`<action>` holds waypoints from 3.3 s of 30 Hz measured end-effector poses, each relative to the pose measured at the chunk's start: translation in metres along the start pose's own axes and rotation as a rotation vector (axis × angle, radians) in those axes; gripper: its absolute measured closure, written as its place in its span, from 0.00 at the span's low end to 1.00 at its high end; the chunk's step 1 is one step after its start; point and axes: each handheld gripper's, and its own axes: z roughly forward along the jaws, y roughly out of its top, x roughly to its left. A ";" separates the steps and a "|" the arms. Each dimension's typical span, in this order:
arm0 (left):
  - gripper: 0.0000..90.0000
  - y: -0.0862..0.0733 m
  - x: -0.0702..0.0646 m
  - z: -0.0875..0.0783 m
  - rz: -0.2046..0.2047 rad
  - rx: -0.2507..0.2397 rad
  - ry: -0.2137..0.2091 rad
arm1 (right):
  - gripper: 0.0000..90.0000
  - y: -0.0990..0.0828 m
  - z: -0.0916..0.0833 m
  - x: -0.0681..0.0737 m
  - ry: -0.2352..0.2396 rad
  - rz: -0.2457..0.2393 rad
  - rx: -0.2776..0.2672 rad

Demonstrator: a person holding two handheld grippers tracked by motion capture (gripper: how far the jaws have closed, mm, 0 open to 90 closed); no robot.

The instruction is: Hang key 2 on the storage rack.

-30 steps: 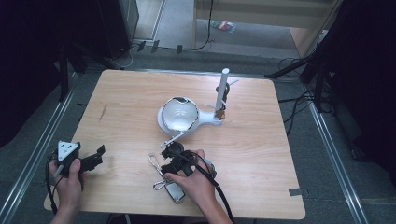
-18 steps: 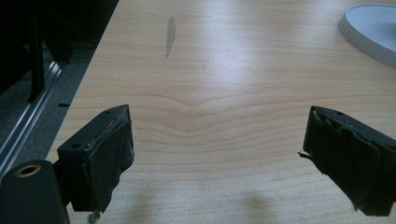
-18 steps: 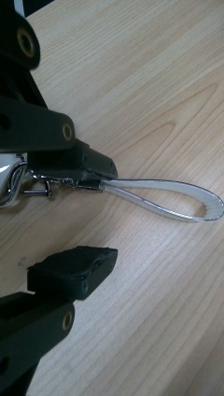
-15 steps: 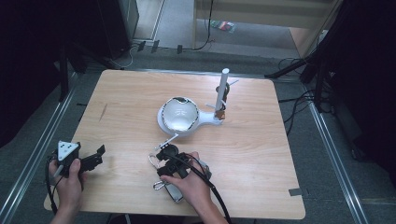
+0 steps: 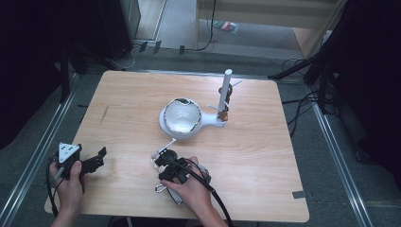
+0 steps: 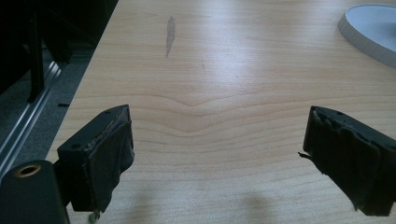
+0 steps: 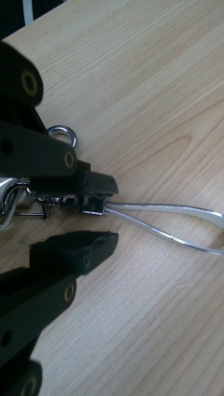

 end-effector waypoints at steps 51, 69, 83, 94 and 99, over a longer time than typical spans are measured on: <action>0.10 0.000 0.000 0.000 0.001 0.000 -0.001 | 0.93 -0.030 -0.077 -0.003 -0.212 0.047 -0.596; 0.10 0.000 0.000 0.000 0.001 0.001 -0.002 | 0.93 -0.041 -0.090 -0.012 -0.358 -0.023 -0.852; 0.10 0.000 0.000 0.000 0.001 0.001 -0.002 | 0.93 -0.052 -0.100 -0.030 -0.481 -0.009 -0.947; 0.10 0.000 -0.001 0.000 0.002 0.001 -0.002 | 0.93 -0.060 -0.108 -0.049 -0.546 0.022 -0.981; 0.10 0.000 -0.001 0.000 0.002 0.000 -0.002 | 0.92 -0.063 -0.111 -0.057 -0.569 0.039 -0.985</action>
